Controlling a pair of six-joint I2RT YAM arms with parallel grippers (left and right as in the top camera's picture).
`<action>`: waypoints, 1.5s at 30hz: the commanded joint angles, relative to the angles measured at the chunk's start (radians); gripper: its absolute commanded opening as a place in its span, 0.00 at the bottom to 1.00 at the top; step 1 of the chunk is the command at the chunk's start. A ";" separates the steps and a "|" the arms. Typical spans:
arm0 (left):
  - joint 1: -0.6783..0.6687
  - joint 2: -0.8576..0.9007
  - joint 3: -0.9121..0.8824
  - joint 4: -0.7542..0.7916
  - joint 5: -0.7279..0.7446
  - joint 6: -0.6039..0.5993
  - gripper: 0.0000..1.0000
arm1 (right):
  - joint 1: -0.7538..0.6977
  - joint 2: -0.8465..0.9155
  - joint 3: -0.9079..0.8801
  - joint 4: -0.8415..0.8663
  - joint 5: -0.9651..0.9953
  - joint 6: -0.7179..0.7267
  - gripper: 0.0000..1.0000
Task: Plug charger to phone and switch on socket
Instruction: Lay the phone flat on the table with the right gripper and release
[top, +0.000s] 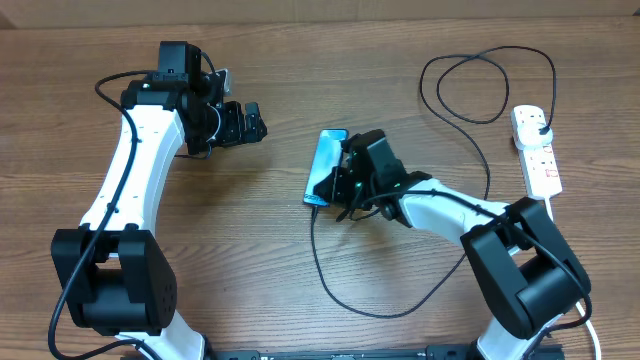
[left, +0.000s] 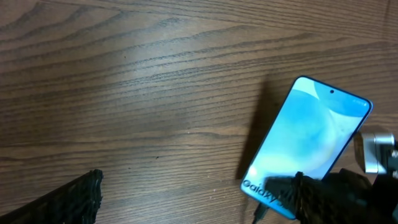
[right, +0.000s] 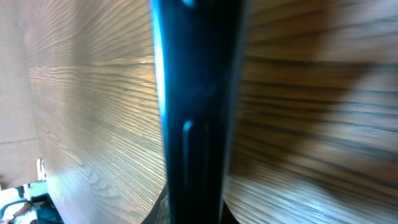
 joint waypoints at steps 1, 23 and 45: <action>-0.002 -0.035 0.004 -0.002 -0.007 0.005 1.00 | 0.035 0.005 0.013 0.030 0.072 0.045 0.04; -0.002 -0.035 0.004 -0.002 -0.007 0.005 1.00 | 0.044 0.017 0.013 0.045 0.093 0.075 0.35; -0.002 -0.035 0.004 -0.002 -0.007 0.005 1.00 | 0.000 0.008 0.013 -0.041 0.088 0.154 1.00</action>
